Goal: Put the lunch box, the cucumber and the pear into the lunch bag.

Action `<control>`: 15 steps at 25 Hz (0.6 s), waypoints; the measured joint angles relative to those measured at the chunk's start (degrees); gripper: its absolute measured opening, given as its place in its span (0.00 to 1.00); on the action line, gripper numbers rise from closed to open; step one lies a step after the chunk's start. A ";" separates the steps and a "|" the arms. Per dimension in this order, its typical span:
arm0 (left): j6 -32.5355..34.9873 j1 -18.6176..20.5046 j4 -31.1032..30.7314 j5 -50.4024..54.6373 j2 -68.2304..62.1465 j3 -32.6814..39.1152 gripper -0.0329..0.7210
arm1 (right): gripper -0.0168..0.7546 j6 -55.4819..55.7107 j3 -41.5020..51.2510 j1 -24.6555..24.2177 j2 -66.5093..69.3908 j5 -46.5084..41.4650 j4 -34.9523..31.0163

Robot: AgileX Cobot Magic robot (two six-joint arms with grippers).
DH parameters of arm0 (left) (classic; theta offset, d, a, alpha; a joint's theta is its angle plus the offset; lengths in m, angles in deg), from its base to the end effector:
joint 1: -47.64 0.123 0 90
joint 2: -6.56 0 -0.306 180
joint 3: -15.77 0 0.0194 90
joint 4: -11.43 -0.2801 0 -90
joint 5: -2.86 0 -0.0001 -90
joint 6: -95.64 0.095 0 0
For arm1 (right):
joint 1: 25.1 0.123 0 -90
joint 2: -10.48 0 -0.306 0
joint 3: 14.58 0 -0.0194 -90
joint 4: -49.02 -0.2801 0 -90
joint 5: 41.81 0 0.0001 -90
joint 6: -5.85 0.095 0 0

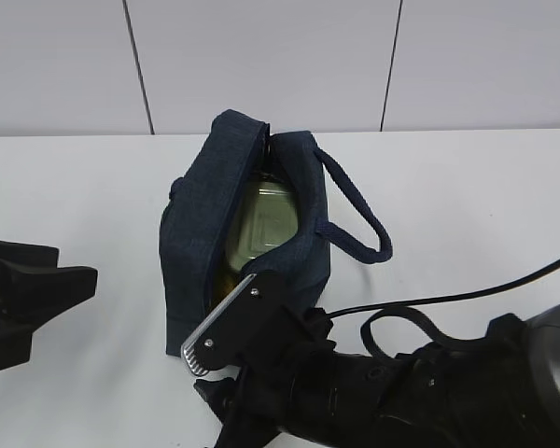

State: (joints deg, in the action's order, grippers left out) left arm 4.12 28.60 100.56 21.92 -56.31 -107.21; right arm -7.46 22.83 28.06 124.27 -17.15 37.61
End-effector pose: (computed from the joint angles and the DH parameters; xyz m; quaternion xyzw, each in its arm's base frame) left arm 0.1700 -0.0916 0.2274 0.2184 0.8306 -0.2253 0.4600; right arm 0.2167 0.2762 0.1099 -0.4040 0.7978 0.1559 0.4195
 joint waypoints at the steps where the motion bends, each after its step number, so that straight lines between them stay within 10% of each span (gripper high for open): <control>1: 0.00 0.00 0.00 0.05 0.00 0.00 0.50 | 0.49 0.01 0.00 0.00 0.00 0.00 0.00; 15: 0.00 0.00 0.00 0.05 0.00 0.00 0.50 | 0.30 -0.78 0.00 0.00 0.00 1.43 -2.36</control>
State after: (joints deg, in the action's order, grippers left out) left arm 4.12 28.60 100.56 21.97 -56.31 -107.21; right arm -8.25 22.83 28.06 124.27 -15.71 35.25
